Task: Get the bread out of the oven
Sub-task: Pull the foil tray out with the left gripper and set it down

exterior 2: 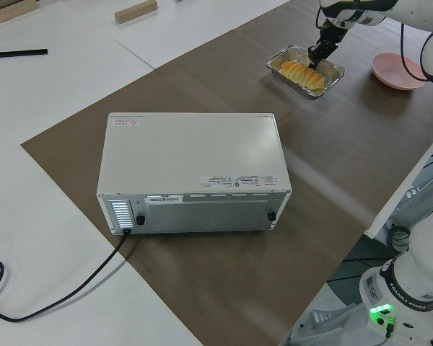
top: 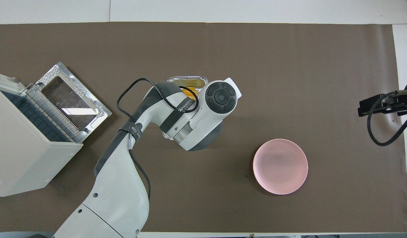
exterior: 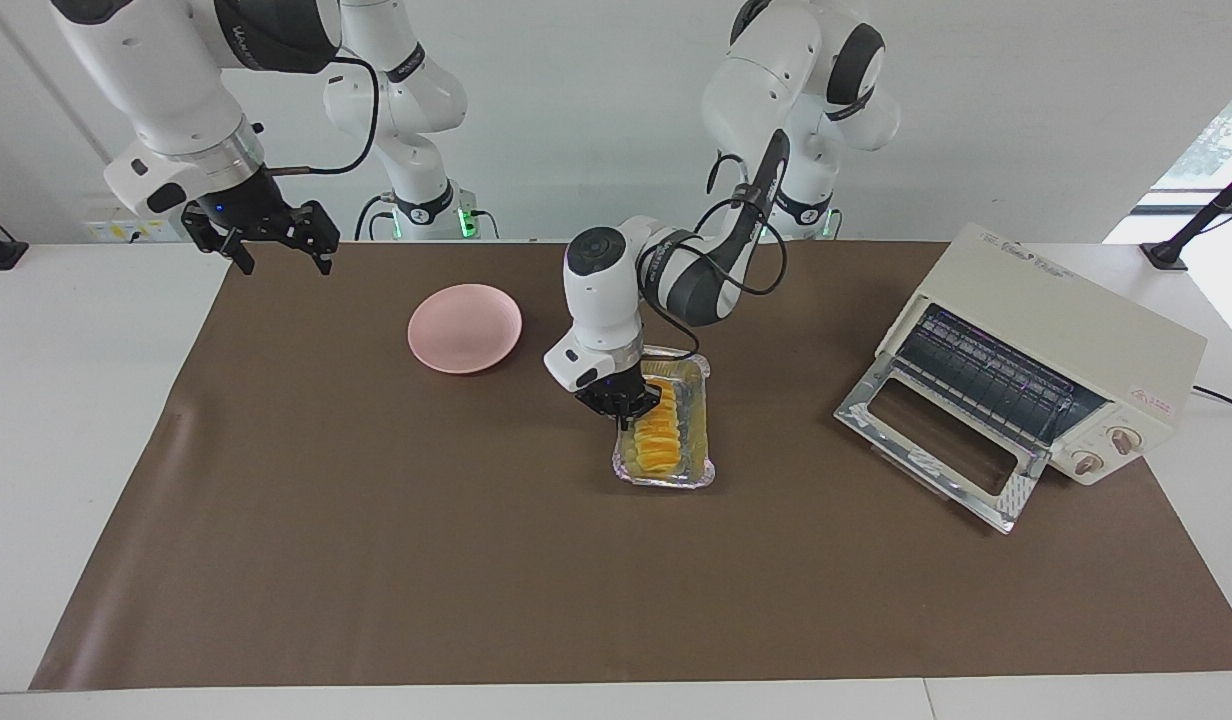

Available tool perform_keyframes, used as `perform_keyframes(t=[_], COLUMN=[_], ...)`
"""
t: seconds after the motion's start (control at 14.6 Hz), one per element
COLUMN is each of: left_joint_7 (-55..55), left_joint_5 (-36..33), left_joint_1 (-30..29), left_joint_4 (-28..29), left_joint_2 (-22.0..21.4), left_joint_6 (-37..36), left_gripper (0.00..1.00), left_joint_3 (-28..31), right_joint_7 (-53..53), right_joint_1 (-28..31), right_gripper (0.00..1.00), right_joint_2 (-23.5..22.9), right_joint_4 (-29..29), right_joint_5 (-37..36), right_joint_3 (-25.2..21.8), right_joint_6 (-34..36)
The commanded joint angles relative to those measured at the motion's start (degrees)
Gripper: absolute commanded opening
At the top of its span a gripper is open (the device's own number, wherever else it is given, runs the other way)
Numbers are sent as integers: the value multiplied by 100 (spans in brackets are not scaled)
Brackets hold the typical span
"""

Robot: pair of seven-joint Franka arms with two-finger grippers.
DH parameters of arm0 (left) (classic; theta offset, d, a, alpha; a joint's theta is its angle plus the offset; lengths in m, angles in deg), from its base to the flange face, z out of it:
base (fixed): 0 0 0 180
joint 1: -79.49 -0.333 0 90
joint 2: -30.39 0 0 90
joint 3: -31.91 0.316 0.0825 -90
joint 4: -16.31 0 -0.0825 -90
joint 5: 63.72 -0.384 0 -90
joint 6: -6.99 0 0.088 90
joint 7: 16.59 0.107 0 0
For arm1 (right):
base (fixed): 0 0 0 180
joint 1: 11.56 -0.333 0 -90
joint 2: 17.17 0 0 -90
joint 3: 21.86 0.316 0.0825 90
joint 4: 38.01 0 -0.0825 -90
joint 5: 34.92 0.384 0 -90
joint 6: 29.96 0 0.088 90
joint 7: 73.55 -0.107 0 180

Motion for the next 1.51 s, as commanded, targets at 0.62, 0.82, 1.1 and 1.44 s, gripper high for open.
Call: perform_keyframes(t=[0.62,0.82,1.1,1.44], left_joint_7=[98,160,825,1487], left_joint_5=[795,795,804,813], left_joint_1=[-605,-1326,-2143,-2899], left_joint_4=[-1134,-991,-921,-421], left_joint_2=[-906,-1427,-1901,-2622], left_joint_6=[-2118,-2700,-3298,-3801], left_gripper=[100,100,100,100], left_joint_3=[277,269,268,190], right_joint_7=[111,138,85,-291], right_joint_1=[65,65,-214,-944], right_gripper=[100,100,100,100], right_joint_2=[33,33,85,-37], right_joint_4=[19,28,-138,-350], right_joint_5=[22,22,31,136], right_joint_3=[20,20,38,38], right_joint_6=[101,93,-213,-593])
